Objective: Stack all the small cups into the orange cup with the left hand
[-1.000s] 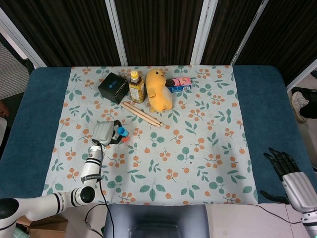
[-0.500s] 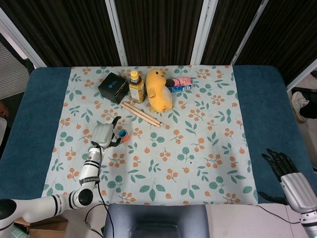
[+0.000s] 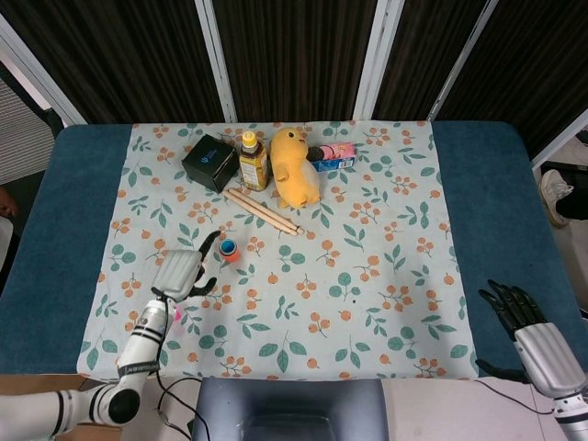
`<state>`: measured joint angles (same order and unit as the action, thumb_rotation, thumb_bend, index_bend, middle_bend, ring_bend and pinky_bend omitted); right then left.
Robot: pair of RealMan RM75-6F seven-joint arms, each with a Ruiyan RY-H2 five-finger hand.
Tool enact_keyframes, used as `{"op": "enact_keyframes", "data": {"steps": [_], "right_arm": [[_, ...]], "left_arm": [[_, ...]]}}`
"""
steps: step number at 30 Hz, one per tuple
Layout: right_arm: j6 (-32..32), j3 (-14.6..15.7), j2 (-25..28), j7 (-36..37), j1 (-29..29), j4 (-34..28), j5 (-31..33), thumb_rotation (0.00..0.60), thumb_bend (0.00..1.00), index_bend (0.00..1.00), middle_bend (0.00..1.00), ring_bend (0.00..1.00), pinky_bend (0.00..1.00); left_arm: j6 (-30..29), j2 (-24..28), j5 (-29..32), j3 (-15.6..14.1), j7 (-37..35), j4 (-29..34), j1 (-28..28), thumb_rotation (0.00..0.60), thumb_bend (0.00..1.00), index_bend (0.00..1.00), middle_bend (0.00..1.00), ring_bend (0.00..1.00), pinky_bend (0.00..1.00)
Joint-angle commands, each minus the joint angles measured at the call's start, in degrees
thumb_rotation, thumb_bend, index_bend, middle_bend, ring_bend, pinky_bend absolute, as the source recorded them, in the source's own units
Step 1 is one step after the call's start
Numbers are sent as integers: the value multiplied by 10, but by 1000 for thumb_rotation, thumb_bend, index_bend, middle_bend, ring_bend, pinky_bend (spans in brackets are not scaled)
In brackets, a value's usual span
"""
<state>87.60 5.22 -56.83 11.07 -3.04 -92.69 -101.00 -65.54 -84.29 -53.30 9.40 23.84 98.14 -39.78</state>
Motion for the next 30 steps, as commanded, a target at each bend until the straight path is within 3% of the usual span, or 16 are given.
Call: {"op": "enact_keyframes", "data": {"steps": [1,5,11,16,22,30], "right_arm": [[-3,4,-2,-3,-1,-2,-6,600,118,0,0,0,0],[-3,7,-2,-4,-2,-3,-12,600,118,0,0,0,0],[-1,8,-2,-3,-2,-2,-14,600,118,0,0,0,0],[0,8,-2,-3,-2,-2,-14,600,118,0,0,0,0],[2,7,-1,0,-2,-1,-11,600,118,0,0,0,0],[0,7,-2,-3,-3,-2,-10,600,117,0,0,0,0]], "left_arm": [[-21,104,-110,-89,-75,97,80,600,341,0,1000,1000,1000],[-41,113,-159,-119,-103,74,114,600,340,7,1000,1000,1000],[-45,116,-182,-131,-130,54,138,600,340,17,1000,1000,1000],[-22,96,-171,-124,-150,14,143,600,340,45,1000,1000,1000],[0,67,-158,-114,-161,-41,146,600,343,213,1000,1000,1000],[16,54,-166,-108,-180,-62,152,600,344,248,1000,1000,1000]]}}
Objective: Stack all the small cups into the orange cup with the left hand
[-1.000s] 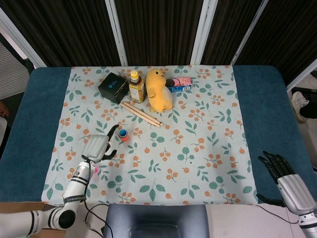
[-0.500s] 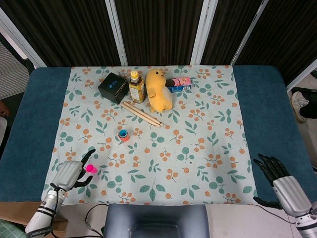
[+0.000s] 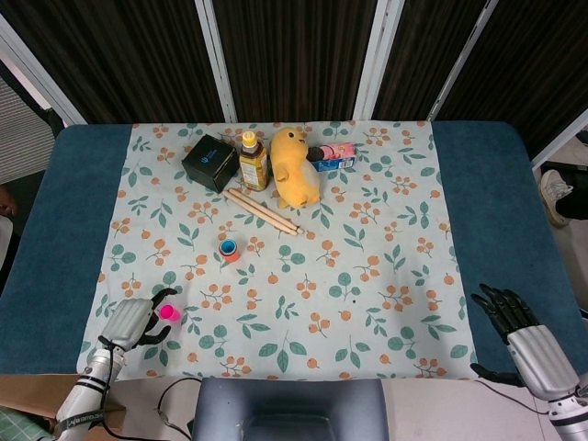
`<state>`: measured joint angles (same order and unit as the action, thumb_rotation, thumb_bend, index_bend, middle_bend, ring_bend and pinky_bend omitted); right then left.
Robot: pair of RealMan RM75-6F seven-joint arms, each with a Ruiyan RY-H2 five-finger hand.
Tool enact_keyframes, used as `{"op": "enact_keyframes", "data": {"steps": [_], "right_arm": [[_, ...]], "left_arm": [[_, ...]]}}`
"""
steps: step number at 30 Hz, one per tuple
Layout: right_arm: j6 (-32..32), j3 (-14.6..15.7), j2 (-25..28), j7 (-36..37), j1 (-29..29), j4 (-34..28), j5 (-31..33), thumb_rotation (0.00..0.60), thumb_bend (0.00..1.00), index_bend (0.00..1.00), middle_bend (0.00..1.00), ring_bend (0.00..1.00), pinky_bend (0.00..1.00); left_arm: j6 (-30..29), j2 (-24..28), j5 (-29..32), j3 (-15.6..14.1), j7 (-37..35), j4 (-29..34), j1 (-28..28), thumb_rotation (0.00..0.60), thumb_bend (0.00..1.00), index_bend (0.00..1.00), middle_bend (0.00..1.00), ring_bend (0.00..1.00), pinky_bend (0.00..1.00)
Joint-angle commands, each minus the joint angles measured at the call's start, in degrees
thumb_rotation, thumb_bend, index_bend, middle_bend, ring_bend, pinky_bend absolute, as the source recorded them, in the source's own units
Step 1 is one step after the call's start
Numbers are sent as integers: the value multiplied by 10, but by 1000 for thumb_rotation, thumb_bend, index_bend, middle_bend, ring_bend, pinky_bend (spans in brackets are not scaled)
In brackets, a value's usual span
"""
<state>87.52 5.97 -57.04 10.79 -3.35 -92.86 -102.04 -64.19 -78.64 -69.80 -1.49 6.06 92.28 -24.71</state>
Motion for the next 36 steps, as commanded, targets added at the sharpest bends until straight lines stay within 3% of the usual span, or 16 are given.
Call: {"op": "enact_keyframes", "data": {"steps": [1,14,22,36], "right_arm": [[1,0,0,0,0,0,0,600,118,0,0,0,0],[-1,-1,-1,-4,0,-1,4,600,118,0,0,0,0],[-3,-1,-2,-7,-1,-3,5,600,118,0,0,0,0],[-2,-1,-2,-7,-1,-4,4,600,118,0,0,0,0]], "left_arm": [[4,-3,-2,2,-4,-5,2,600,343,257,1000,1000,1000],[31,-16,2,23,-47,-35,4,600,338,386,1000,1000,1000],[40,-19,-4,28,-57,-40,5,600,342,392,1000,1000,1000],[43,-22,-6,38,-63,-42,8,600,339,550,1000,1000,1000]]}}
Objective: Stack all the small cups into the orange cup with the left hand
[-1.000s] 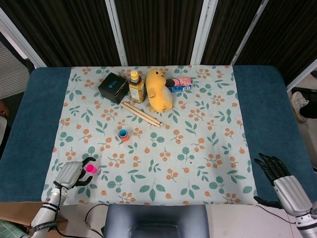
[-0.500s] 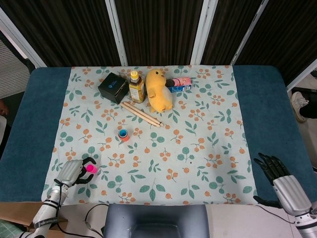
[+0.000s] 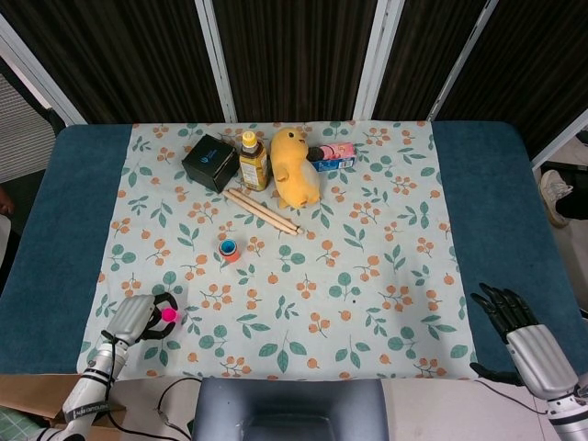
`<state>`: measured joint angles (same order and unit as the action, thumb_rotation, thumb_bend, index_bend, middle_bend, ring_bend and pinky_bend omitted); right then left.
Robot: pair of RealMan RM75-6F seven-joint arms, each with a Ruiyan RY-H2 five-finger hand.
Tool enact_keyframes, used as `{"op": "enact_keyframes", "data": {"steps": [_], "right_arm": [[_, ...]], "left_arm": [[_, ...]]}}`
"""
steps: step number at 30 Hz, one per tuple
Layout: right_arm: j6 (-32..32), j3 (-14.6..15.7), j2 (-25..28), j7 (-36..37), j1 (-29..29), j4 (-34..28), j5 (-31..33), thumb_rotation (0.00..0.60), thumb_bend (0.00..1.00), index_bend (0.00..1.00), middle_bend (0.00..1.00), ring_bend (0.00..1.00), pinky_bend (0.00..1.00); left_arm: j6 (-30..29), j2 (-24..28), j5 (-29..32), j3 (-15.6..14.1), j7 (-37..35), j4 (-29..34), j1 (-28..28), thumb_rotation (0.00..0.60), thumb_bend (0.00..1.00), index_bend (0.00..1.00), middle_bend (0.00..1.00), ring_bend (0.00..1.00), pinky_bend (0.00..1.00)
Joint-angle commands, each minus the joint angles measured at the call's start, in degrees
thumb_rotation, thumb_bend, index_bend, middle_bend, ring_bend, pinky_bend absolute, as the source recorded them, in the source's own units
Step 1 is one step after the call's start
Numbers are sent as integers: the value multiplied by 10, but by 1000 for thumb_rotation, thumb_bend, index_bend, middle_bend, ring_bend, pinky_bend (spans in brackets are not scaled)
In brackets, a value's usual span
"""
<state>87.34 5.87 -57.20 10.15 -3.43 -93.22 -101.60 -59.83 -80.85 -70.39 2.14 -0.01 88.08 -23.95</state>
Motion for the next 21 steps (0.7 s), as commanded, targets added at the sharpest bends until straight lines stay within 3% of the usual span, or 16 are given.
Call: {"op": "enact_keyframes", "data": {"steps": [1,6,11,17,21], "right_arm": [[0,0,0,0,0,0,0,600,117,0,0,0,0],[-1,0,0,-1,0,0,0,600,118,0,0,0,0],[-3,0,-1,-4,-1,-1,1,600,118,0,0,0,0],[-5,-5,1,2,-3,-2,11,600,118,0,0,0,0],[-15,-9,2,5,-7,-2,22,600,118,0,0,0,0]], "left_arm": [[-2,1,-1,4,-4,1,1,600,340,559,1000,1000,1000],[-16,5,-3,31,-32,15,-2,600,343,579,1000,1000,1000],[-13,-14,18,93,-50,19,-36,600,345,584,1000,1000,1000],[8,-71,83,160,3,-11,-103,600,346,584,1000,1000,1000],[16,-110,126,187,41,-46,-142,600,347,585,1000,1000,1000]]}}
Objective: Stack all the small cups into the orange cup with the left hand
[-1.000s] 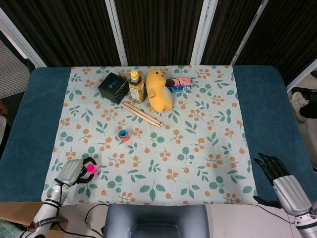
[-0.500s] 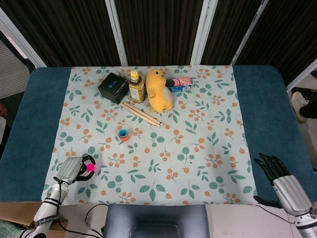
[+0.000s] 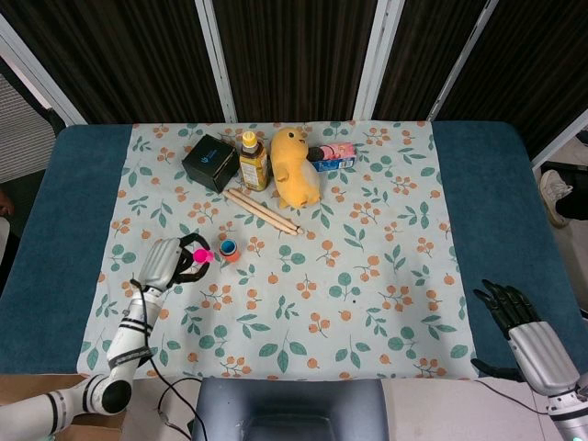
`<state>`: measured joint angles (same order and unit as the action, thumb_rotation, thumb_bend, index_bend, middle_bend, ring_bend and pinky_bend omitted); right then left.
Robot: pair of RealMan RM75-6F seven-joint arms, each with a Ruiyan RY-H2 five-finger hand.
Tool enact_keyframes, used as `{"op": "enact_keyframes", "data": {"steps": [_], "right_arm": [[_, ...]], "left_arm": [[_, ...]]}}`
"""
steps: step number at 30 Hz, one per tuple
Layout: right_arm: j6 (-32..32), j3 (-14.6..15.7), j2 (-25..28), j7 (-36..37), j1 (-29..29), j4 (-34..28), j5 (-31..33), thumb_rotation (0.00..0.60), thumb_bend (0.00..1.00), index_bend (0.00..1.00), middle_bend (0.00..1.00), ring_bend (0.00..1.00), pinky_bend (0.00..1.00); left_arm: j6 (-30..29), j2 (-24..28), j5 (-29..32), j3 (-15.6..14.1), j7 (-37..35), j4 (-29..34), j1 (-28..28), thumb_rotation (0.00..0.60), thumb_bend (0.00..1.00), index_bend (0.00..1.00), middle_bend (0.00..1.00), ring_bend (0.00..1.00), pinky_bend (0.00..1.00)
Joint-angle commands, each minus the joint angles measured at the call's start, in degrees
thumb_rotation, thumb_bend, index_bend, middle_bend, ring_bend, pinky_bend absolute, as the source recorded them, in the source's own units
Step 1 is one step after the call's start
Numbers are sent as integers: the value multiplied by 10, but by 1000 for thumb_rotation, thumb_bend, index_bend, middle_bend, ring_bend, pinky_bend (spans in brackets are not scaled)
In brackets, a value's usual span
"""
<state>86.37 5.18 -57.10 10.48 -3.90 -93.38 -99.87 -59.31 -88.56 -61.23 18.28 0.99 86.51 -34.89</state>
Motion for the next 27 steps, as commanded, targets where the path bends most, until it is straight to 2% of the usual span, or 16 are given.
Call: {"op": "enact_keyframes", "data": {"steps": [1,6,13,27], "right_arm": [[-7,-3,1,1,-3,0,7,600,117,0,0,0,0],[-8,-6,3,2,-3,0,14,600,118,0,0,0,0],[-2,-7,6,9,-1,0,16,600,118,0,0,0,0],[-1,-6,7,11,0,1,13,600,118,0,0,0,0]], "left_arm": [[13,-40,43,29,37,-40,-39,600,347,586,1000,1000,1000],[24,-74,72,41,44,-93,-65,600,347,586,1000,1000,1000],[37,-97,86,38,49,-138,-81,600,347,586,1000,1000,1000],[45,-94,96,22,57,-128,-79,600,346,585,1000,1000,1000]]}}
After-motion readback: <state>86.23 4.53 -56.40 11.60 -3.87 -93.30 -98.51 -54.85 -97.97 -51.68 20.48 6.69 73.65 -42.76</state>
